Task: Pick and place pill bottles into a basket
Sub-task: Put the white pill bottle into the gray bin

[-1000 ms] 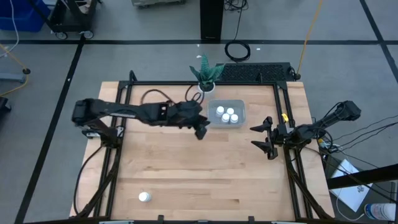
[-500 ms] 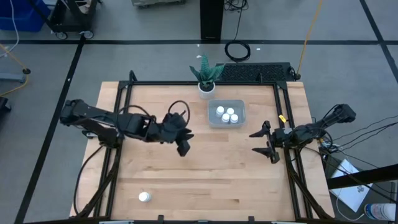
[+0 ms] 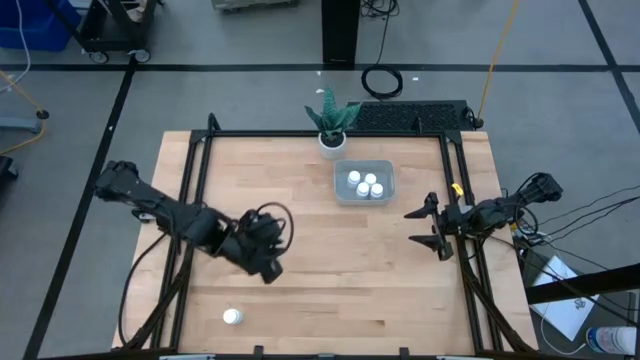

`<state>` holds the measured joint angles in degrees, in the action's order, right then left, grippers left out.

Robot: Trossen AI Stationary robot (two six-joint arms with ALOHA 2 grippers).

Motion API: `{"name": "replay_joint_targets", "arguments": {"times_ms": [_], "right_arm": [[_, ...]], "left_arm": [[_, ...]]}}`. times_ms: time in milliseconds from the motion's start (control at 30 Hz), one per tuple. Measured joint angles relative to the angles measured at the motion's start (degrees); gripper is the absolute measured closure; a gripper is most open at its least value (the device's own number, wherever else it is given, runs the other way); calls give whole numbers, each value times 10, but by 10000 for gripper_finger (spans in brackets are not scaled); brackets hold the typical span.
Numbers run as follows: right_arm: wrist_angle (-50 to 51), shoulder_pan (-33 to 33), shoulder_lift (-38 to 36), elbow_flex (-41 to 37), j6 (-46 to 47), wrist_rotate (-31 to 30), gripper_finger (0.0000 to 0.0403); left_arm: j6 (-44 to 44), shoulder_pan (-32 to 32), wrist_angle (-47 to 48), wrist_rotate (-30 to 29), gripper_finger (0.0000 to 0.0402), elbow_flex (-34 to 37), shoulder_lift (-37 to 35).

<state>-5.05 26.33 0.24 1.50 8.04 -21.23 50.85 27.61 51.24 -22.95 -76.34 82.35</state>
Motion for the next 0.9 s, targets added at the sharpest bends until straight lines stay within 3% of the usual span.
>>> {"name": "replay_joint_targets", "arguments": {"times_ms": [267, 633, 733, 900], "right_arm": [[-5, 0, 1, 0, 1, 3, 120], [-7, 0, 2, 0, 1, 3, 117], [-7, 0, 2, 0, 1, 3, 116], [-7, 0, 2, 0, 1, 4, 117]], "left_arm": [[130, 86, 54, 41, 293, 0, 0], [315, 167, 108, 169, 286, 0, 19], [357, 187, 113, 178, 253, 0, 21], [443, 218, 128, 172, 159, 0, 21]]}}
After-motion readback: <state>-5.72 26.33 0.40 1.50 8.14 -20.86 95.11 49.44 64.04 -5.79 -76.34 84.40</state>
